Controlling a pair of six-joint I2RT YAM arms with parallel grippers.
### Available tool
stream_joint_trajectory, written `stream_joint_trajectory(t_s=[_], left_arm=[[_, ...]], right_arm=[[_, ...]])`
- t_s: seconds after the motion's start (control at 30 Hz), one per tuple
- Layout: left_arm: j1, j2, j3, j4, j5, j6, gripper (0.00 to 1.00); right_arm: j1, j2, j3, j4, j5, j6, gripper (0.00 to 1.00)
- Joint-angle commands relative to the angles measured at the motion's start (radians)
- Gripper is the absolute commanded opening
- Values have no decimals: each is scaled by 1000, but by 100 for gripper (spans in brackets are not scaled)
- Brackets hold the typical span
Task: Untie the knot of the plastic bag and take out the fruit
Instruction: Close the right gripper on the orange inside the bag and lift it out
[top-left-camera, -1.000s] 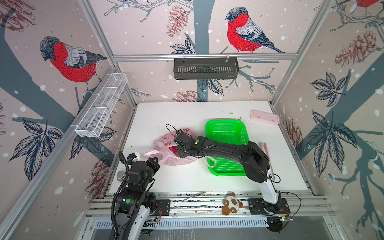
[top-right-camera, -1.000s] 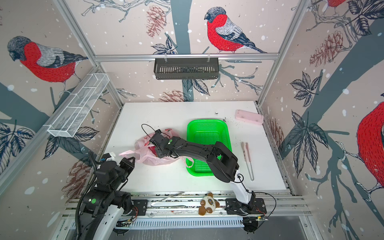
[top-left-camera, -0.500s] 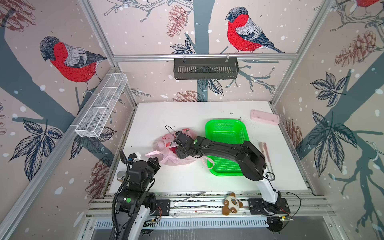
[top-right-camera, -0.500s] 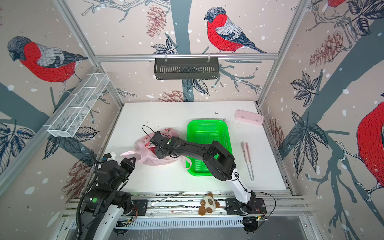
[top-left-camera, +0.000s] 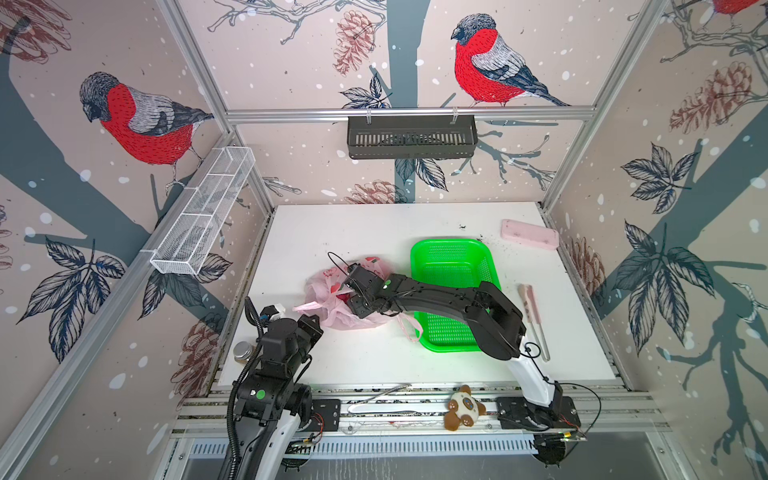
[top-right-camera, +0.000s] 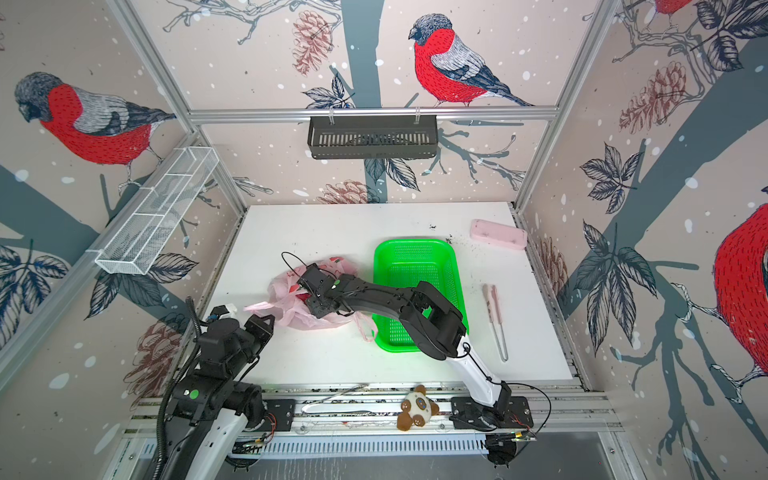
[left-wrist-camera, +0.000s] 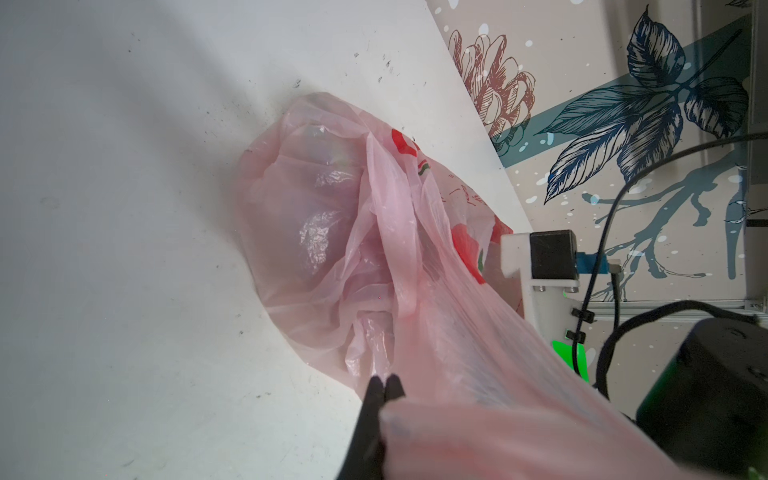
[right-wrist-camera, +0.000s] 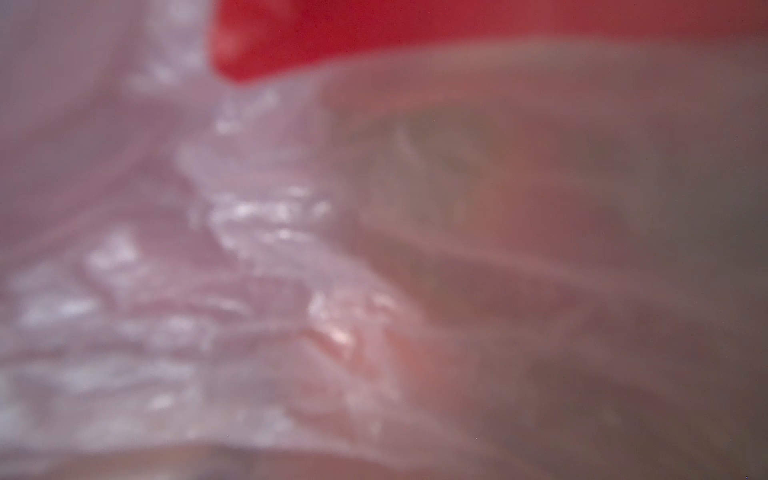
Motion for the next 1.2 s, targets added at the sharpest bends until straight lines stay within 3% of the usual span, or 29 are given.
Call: stream_joint_trajectory(t_s=[0.0, 0.23, 0.33, 1.17], left_arm=[[2, 2, -3, 41, -7, 4, 0], [2, 14, -16, 69, -7, 4, 0], [1, 21, -13, 77, -7, 7, 0], [2, 54, -16, 127, -8, 13, 0]], right_arm=[[-1, 8, -3, -27, -25, -3, 59], [0, -43, -21, -15, -3, -7, 37], [2, -67, -33, -6, 16, -7, 33], [57, -237, -64, 53, 142, 16, 29]])
